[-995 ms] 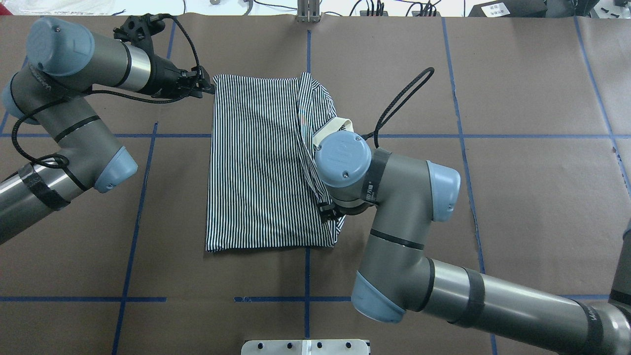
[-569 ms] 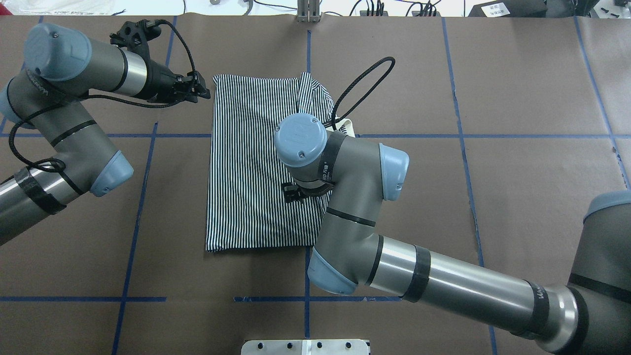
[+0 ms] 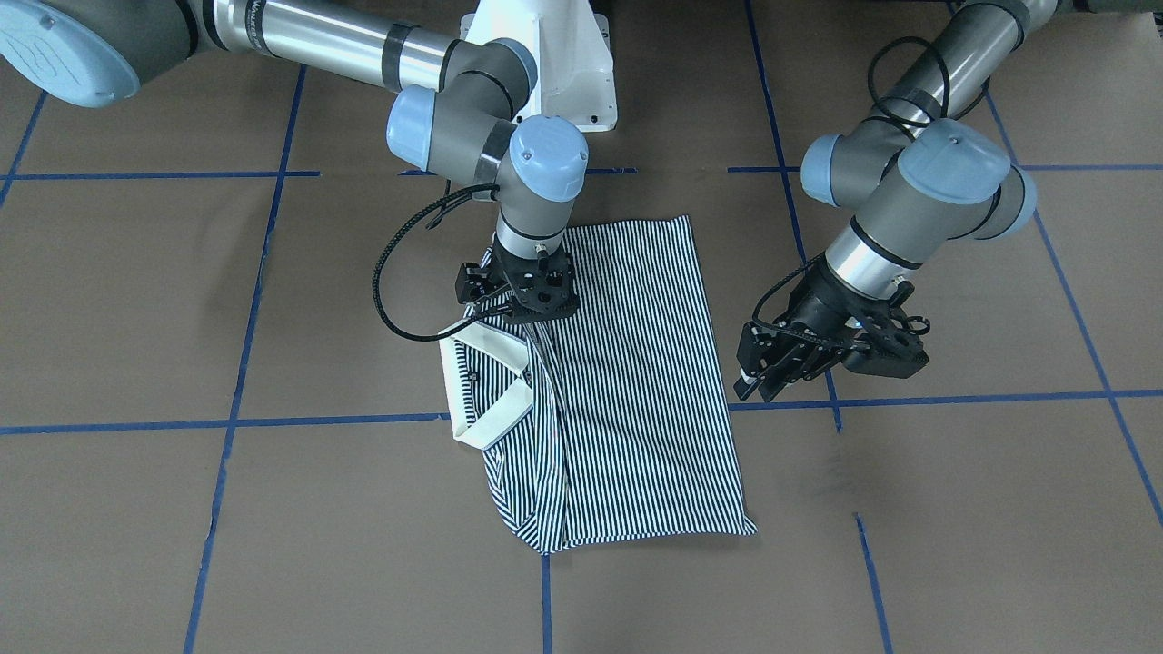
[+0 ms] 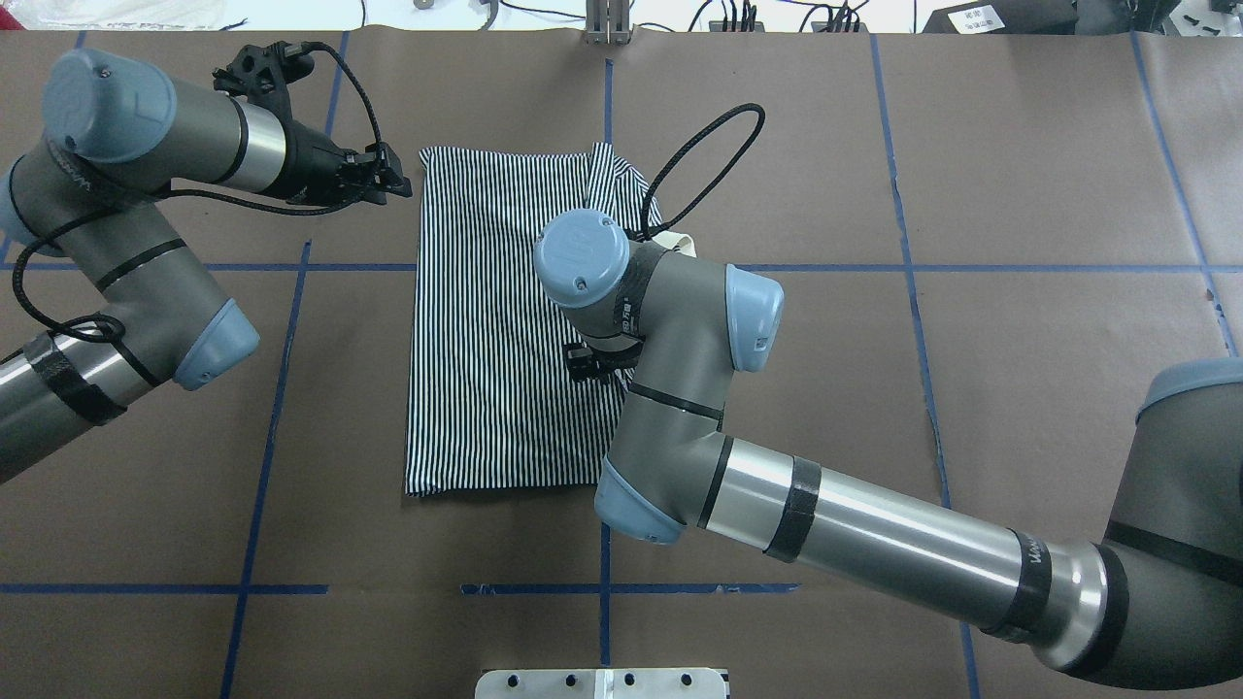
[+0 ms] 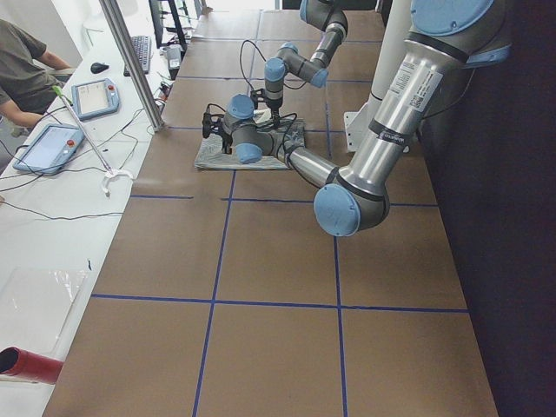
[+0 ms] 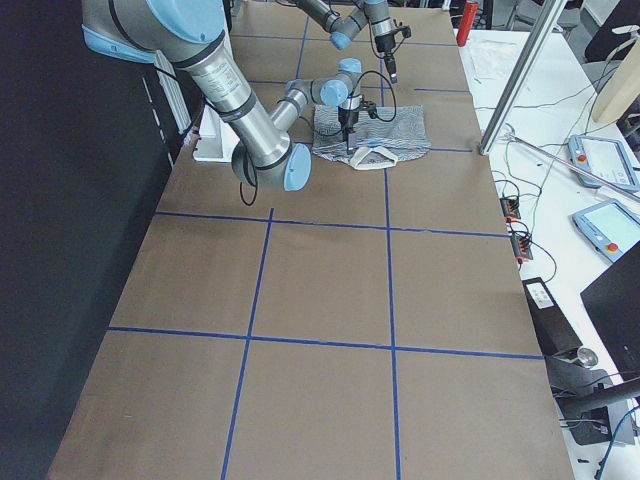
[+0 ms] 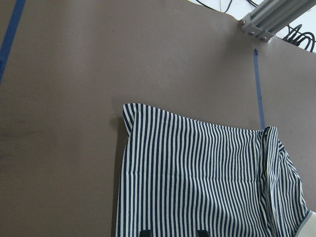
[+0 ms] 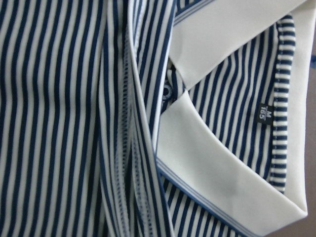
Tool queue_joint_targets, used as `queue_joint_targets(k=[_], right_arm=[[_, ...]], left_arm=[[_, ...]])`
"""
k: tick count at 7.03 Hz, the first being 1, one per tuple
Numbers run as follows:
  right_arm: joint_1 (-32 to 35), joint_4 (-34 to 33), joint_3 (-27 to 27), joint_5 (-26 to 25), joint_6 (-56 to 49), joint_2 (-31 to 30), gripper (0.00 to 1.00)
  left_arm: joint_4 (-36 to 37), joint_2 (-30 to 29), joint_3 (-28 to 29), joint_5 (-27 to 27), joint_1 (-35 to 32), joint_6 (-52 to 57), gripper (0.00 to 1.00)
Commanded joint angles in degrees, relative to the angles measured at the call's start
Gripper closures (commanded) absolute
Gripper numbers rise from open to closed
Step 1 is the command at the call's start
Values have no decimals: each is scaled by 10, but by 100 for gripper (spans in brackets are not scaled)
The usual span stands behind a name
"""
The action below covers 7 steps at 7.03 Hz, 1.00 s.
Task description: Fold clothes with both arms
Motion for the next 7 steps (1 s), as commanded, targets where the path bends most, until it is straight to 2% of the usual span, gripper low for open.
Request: queue_joint_targets(k=[1, 2, 3, 5, 7], right_arm=[[23, -4, -7, 4, -30, -13, 0], [42, -6, -6, 10, -59, -27, 0], [53, -2, 6, 10, -96, -67, 0], [91, -15, 26, 50, -106, -52, 0], [103, -10, 19, 54, -97, -14, 0]], left_arm=[[1, 4, -2, 0, 1, 0, 58], [1, 5, -2, 0, 1, 1, 58], [1, 5, -2, 0, 1, 0, 58], [1, 4, -4, 0, 1, 1, 58], [1, 4, -7, -2, 1, 0, 57]])
